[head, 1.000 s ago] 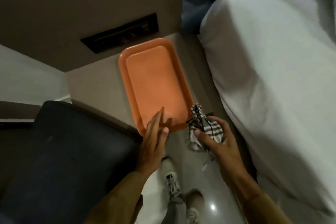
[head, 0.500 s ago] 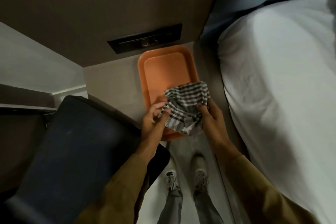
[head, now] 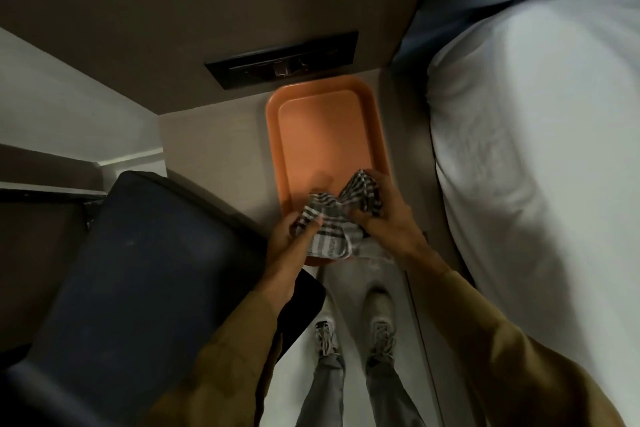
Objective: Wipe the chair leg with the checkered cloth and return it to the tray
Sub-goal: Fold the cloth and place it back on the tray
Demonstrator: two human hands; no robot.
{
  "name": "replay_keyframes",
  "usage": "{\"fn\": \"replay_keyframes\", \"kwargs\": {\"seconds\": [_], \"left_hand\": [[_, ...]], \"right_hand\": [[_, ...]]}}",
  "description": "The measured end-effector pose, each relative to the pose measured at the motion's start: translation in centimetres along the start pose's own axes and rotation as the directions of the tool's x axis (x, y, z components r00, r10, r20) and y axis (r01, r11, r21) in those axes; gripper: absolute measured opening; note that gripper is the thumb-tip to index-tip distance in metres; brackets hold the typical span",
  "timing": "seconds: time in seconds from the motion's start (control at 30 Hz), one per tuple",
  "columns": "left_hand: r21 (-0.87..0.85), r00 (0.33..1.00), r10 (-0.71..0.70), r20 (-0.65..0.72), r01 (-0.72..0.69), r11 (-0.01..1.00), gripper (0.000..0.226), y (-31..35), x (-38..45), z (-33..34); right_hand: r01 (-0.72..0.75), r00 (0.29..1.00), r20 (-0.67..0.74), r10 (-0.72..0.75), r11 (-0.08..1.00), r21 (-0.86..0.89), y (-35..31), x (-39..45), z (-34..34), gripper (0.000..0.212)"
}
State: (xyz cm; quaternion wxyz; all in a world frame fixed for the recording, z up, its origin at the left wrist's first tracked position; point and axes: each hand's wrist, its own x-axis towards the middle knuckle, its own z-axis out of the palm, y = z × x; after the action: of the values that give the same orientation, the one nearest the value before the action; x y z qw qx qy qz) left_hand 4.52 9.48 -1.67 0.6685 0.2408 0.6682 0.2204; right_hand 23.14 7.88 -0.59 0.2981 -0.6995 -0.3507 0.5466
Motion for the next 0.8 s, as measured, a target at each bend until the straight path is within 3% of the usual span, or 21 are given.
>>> {"fn": "replay_keyframes", "kwargs": {"seconds": [0.07,0.13,0.2,0.27,0.37,0.43,0.53,0.63,0.73,0.77,0.8], "left_hand": [[0.057,0.988,0.14,-0.07,-0.136,0.989,0.019,-0.2,-0.4,-0.1],[0.168,0.949,0.293,-0.114,-0.272,0.947,0.026,-0.6,-0.5,0.0],[0.3,0.924,0.357,-0.135,-0.305,0.904,0.031,-1.0,-0.1,0.6],[0.392,0.949,0.276,-0.152,-0.198,0.898,0.043,-1.7,0.8,1.3],[0.478,0.988,0.063,-0.143,0.013,0.878,0.058,-2.7,1.7,2.2],[0.542,0.99,0.081,-0.116,-0.005,0.84,0.063,-3.1,1.8,2.5],[0.662,0.986,0.152,-0.062,-0.073,0.746,0.073,-3.5,1.7,2.3],[0.84,0.979,0.201,0.028,-0.132,0.526,0.085,-3.7,1.4,2.0],[0.974,0.969,0.213,0.128,-0.163,0.158,0.096,-4.1,1.5,1.7],[0.985,0.969,0.194,0.153,-0.165,0.047,0.096,-4.1,1.7,1.6],[0.985,0.969,0.179,0.172,-0.167,-0.038,0.094,-4.0,1.9,1.6]], "right_hand": [[0.014,0.999,0.047,-0.017,0.999,0.049,0.1,0.2,-0.2,0.089],[0.104,0.993,0.037,-0.11,0.985,0.136,0.5,0.4,-0.1,0.09],[0.168,0.986,-0.01,-0.168,0.983,0.076,1.1,0.7,0.5,0.087],[0.101,0.993,-0.05,-0.109,0.985,-0.138,2.2,1.3,1.0,0.086],[-0.08,0.997,-0.038,0.071,0.903,-0.423,4.3,1.8,1.7,0.096],[-0.071,0.997,-0.022,0.069,0.868,-0.491,5.3,1.8,1.7,0.095],[-0.04,0.999,-0.047,0.023,0.901,-0.431,6.1,1.9,1.4,0.065],[-0.006,0.999,-0.048,-0.022,0.859,-0.513,6.6,1.8,0.9,0.046],[0.064,0.998,0.063,-0.03,0.753,-0.655,6.9,0.3,0.7,0.061],[0.097,0.995,0.087,-0.049,0.664,-0.742,6.9,-0.2,0.7,0.066],[0.1,0.995,0.064,-0.08,0.63,-0.77,6.4,-0.7,0.7,0.066]]}}
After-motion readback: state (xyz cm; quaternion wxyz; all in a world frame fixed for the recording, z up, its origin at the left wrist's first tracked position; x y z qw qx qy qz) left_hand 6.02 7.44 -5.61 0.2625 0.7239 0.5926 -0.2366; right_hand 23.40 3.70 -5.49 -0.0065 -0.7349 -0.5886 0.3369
